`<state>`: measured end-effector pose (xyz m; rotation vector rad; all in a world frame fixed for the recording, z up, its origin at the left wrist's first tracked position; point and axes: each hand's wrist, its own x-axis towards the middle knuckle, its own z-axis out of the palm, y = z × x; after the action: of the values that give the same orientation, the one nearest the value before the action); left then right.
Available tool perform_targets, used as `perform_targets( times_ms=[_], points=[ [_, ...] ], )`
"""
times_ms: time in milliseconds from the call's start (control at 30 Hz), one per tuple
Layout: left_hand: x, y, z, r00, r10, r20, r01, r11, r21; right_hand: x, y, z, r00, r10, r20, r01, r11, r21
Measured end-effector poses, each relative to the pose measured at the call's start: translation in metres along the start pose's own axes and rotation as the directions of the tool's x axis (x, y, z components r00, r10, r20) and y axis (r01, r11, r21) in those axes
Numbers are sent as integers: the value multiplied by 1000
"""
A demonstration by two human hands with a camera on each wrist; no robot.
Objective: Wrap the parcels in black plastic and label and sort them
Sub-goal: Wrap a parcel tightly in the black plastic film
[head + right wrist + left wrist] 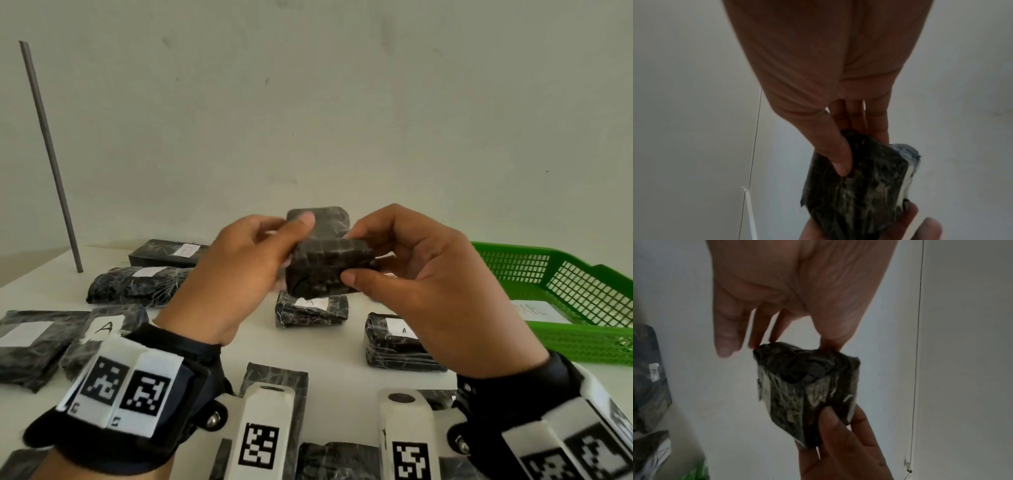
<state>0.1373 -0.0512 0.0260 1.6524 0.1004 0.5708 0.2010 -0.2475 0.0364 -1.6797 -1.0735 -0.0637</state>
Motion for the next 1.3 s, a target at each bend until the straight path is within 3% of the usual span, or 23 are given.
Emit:
perform_targets(
  times_ms=[67,167,267,333,433,700,833,933,1033,1300],
  points=[
    [2,-3,-1,997,-78,16,79,997,-22,-2,-3,2,997,17,78,-12,998,-56],
    [2,-3,-4,999,-50,-11,50,999,-3,-4,-8,3,990,64,124,-64,998,-7],
    [0,-1,-4,998,33,47,-37,995,91,-1,-5,2,992,112,-64,-111,994,13],
    [-3,0,-4,992,61,107,-72,992,100,2,4,2,965,171,-197,-174,985,2],
    [-5,0,0,976,109,190,-132,985,110,6,11,2,955,253,-158,-237,965,114],
    [-9,5,6,954,233,186,-284,900,330,4,5,-4,974,187,-128,-167,975,147],
    [-14,10,8,958,186,220,-275,814,511,3,4,-4,977,167,-130,-150,980,127],
    [-17,16,11,959,121,255,-219,889,403,4,6,-6,972,158,-171,-144,985,91],
    [-15,13,10,964,154,216,-207,945,253,3,5,-5,973,160,-165,-133,978,162],
    [-9,6,6,973,181,146,-190,980,49,3,7,-7,980,104,-172,-85,990,113]
  ],
)
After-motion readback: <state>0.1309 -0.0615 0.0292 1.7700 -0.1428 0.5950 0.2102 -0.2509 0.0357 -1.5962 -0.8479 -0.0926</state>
